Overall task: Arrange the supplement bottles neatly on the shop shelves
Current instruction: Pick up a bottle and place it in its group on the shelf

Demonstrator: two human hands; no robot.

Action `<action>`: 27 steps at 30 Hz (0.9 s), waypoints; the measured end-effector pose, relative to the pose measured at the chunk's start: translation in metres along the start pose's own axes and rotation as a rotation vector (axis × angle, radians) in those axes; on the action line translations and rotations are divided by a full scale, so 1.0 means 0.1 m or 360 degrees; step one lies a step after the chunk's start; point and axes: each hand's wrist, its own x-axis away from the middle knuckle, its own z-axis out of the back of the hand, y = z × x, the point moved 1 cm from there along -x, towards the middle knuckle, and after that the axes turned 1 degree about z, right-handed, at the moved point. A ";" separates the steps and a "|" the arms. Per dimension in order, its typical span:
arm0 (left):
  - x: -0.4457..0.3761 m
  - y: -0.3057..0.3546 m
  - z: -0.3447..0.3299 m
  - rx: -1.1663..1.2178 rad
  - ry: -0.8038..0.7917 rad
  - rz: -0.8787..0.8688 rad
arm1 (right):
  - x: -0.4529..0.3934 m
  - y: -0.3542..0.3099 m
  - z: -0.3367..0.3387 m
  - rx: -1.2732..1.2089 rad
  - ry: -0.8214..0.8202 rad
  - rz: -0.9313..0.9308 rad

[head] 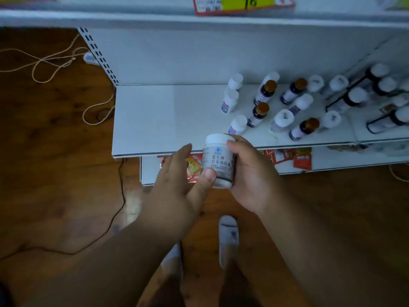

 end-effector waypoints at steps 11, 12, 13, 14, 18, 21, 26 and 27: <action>1.45 1.41 0.69 -0.0270 -0.0475 -0.0135 | 2.24 -0.98 -0.59 0.0085 -0.0009 0.0184; 1.50 1.54 0.70 -0.0280 -0.0476 -0.0177 | 2.34 -1.07 -0.64 0.0074 -0.0028 0.0211; 1.53 1.66 0.71 -0.0274 -0.0466 -0.0225 | 2.41 -1.17 -0.68 0.0074 -0.0041 0.0237; 1.56 1.79 0.72 -0.0248 -0.0445 -0.0266 | 2.47 -1.28 -0.73 0.0079 -0.0048 0.0258; 1.56 2.24 0.62 -0.0197 -0.0350 -0.0367 | 2.62 -1.74 -0.80 0.0196 -0.0008 0.0399; 1.50 2.51 0.50 -0.0203 -0.0277 -0.0429 | 2.71 -2.02 -0.76 0.0265 -0.0029 0.0530; 1.41 2.84 0.43 -0.0242 -0.0237 -0.0554 | 2.76 -2.33 -0.67 0.0516 -0.0083 0.0707; 1.39 2.89 0.44 -0.0240 -0.0233 -0.0584 | 2.75 -2.37 -0.67 0.0528 -0.0099 0.0724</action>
